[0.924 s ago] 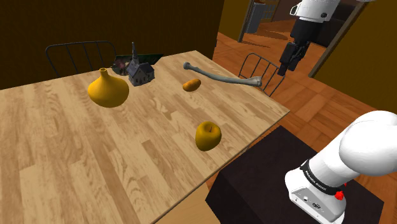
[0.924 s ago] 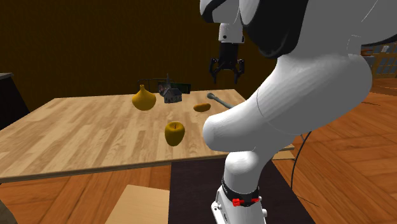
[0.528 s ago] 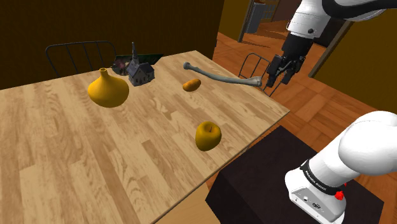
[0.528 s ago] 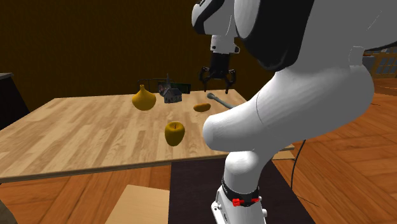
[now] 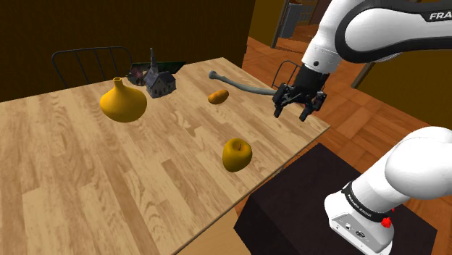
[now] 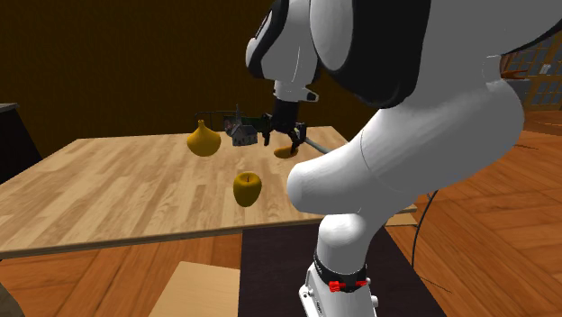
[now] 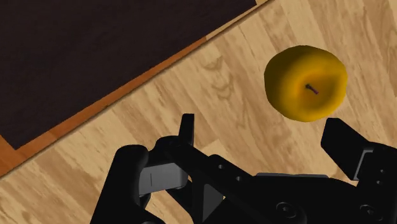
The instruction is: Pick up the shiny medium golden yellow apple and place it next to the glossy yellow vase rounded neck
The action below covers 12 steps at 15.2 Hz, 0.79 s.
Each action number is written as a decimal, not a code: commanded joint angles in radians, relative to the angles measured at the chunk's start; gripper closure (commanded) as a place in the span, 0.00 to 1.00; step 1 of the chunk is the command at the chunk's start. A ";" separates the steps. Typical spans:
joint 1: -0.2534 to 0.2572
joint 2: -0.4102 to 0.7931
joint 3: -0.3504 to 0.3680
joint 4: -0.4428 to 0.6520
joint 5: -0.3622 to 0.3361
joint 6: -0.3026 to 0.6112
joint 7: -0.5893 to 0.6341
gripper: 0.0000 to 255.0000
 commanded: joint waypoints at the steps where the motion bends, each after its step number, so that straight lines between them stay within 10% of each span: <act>1: 0.001 0.024 0.060 -0.023 0.063 0.076 0.119 0.00; 12: -0.081 0.367 0.367 0.023 0.232 0.516 0.623 0.00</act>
